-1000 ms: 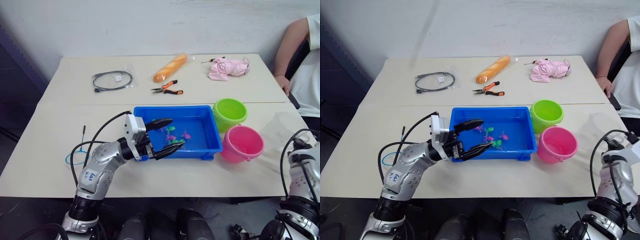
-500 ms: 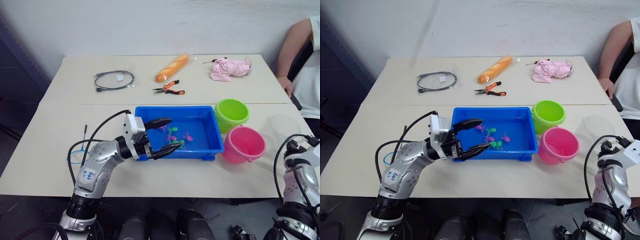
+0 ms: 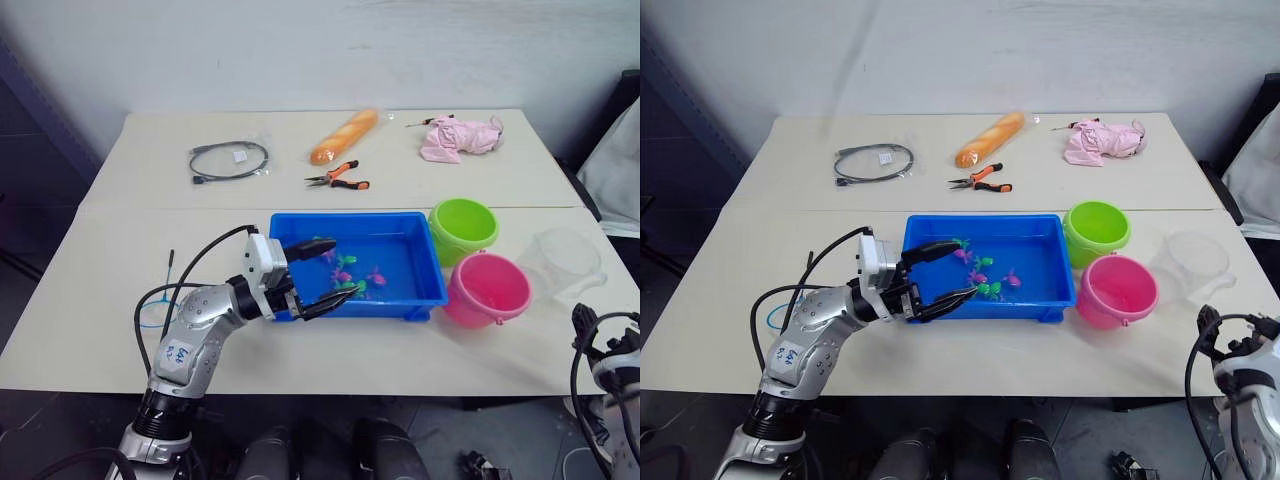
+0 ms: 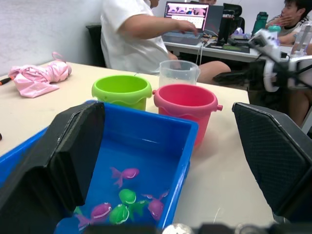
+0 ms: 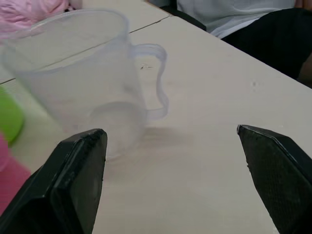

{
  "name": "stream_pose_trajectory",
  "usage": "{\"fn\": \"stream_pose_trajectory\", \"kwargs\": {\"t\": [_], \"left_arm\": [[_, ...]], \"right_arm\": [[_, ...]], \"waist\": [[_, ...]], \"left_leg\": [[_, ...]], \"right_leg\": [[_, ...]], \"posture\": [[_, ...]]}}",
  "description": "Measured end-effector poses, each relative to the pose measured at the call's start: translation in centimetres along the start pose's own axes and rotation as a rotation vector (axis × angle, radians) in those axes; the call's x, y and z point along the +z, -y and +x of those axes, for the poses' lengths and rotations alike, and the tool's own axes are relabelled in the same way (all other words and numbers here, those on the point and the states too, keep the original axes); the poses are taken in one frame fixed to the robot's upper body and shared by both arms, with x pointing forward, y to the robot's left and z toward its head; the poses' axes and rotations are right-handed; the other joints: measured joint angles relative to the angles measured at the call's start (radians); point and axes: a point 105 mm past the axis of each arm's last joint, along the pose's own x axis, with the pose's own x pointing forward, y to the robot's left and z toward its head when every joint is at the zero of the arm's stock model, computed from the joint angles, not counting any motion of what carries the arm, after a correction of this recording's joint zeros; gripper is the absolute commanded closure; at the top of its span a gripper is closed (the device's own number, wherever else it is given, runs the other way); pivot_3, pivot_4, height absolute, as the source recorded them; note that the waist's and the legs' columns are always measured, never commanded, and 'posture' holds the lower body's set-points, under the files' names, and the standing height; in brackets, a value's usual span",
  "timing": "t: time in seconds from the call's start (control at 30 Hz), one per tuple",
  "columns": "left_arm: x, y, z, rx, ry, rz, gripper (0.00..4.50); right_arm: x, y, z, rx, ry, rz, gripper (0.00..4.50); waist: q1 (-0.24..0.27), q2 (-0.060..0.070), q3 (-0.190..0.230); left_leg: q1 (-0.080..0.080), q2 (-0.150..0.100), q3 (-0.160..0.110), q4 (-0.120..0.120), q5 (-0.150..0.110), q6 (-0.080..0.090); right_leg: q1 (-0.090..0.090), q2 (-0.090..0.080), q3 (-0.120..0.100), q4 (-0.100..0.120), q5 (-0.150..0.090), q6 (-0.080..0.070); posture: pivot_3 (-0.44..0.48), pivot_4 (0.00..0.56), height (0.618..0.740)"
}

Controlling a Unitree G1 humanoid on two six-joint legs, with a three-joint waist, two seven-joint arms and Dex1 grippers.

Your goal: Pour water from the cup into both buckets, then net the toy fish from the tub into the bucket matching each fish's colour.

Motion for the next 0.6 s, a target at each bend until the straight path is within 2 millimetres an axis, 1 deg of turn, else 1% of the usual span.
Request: {"fn": "stream_pose_trajectory", "kwargs": {"t": [0.07,0.13,0.2,0.23,0.27,0.3,0.37,0.4,0.43,0.47,0.5,0.53,0.57,0.6], "left_arm": [[0.2,-0.3,-1.0,0.024,0.019,-0.010,0.00],[0.3,-0.8,-2.1,0.056,0.006,0.002,0.00],[0.2,-1.8,-4.2,0.113,-0.046,0.027,0.00],[0.1,-2.5,-5.9,0.160,-0.089,0.043,0.00],[0.2,-3.0,-7.0,0.193,-0.111,0.053,0.00],[0.2,-3.5,-8.5,0.236,-0.138,0.063,0.00],[-0.3,-3.8,-11.9,0.298,-0.224,0.068,0.00],[-0.6,-4.0,-13.6,0.344,-0.266,0.072,0.00],[-0.8,-4.5,-15.0,0.399,-0.286,0.076,0.00],[-0.8,-5.1,-16.7,0.490,-0.298,0.086,0.00],[-0.9,-6.0,-19.4,0.643,-0.334,0.087,0.00],[-1.0,-6.4,-21.4,0.745,-0.362,0.079,0.00],[-1.3,-6.6,-23.9,0.875,-0.400,0.067,0.00],[-1.7,-6.2,-25.6,0.958,-0.423,0.046,0.00]], "right_arm": [[1.6,-0.7,-1.2,0.092,0.039,-0.038,0.06],[3.2,-1.5,-1.6,0.177,0.065,-0.072,0.06],[5.5,-3.3,-1.8,0.302,0.110,-0.173,0.06],[6.9,-4.6,-2.0,0.388,0.142,-0.275,0.06],[7.5,-5.4,-2.2,0.435,0.159,-0.328,0.06],[7.9,-6.6,-2.5,0.506,0.170,-0.387,0.06],[7.8,-9.4,-3.2,0.678,0.195,-0.450,0.06],[7.5,-10.6,-3.7,0.766,0.208,-0.460,0.06],[7.0,-11.5,-4.1,0.837,0.213,-0.466,0.06],[6.4,-12.5,-4.5,0.922,0.212,-0.484,0.06],[5.7,-13.5,-5.2,1.028,0.201,-0.539,0.06],[5.3,-13.7,-5.5,1.075,0.189,-0.578,0.06],[4.6,-13.8,-5.7,1.116,0.168,-0.620,0.06],[4.3,-13.7,-5.6,1.126,0.163,-0.629,0.06]], "waist": [[-0.003,0.000,0.000],[-0.005,0.000,0.000],[-0.009,0.000,0.000],[-0.010,0.000,0.000],[-0.009,-0.001,0.000],[-0.006,-0.002,0.001],[-0.003,-0.003,0.001],[-0.001,-0.004,0.002],[0.002,-0.004,0.002],[0.004,-0.005,0.002],[0.004,-0.005,0.003],[0.006,-0.006,0.003],[0.008,-0.008,0.003],[0.009,-0.009,0.003]], "left_leg": [[0.000,0.001,0.000,0.000,-0.001,0.000],[0.000,0.001,0.000,0.000,-0.001,0.001],[0.001,0.001,0.001,0.000,-0.003,0.003],[0.001,0.001,0.001,0.000,-0.003,0.004],[0.001,0.002,0.000,0.000,-0.004,0.003],[0.001,0.002,0.000,0.000,-0.004,0.003],[0.001,0.003,-0.001,-0.001,-0.004,0.001],[0.001,0.003,-0.001,-0.001,-0.005,0.000],[0.001,0.003,-0.001,0.000,-0.005,0.000],[0.000,0.003,-0.001,0.000,-0.005,0.001],[0.000,0.003,-0.001,0.001,-0.007,0.003],[0.000,0.003,-0.002,0.001,-0.007,0.004],[0.000,0.003,-0.002,0.000,-0.007,0.004],[0.000,0.003,-0.002,0.001,-0.007,0.003]], "right_leg": [[0.000,0.000,0.000,0.000,0.000,0.000],[0.000,0.000,0.000,0.000,0.000,0.000],[0.000,0.000,0.000,0.001,-0.001,-0.001],[-0.001,0.000,0.000,0.001,-0.001,-0.002],[-0.001,0.001,-0.001,0.001,-0.001,-0.002],[-0.001,0.001,-0.001,0.001,-0.002,-0.003],[-0.001,0.002,-0.003,0.000,-0.002,-0.004],[-0.001,0.001,-0.003,0.000,-0.003,-0.005],[-0.001,0.001,-0.003,0.000,-0.003,-0.005],[-0.001,0.000,-0.004,-0.001,-0.003,-0.004],[-0.001,0.000,-0.003,-0.001,-0.002,-0.004],[0.000,-0.001,-0.003,-0.002,-0.002,-0.004],[0.000,-0.001,-0.004,-0.003,-0.002,-0.003],[0.001,-0.001,-0.004,-0.004,-0.002,-0.003]], "posture": [[0.000,0.150,0.740],[0.000,0.150,0.740],[0.000,0.150,0.740],[0.000,0.150,0.740],[0.000,0.150,0.740],[0.000,0.150,0.740],[0.000,0.150,0.740],[0.000,0.150,0.740],[0.000,0.150,0.740],[0.000,0.150,0.740],[0.000,0.150,0.740],[0.000,0.150,0.740],[0.000,0.150,0.740],[0.000,0.150,0.740]]}}
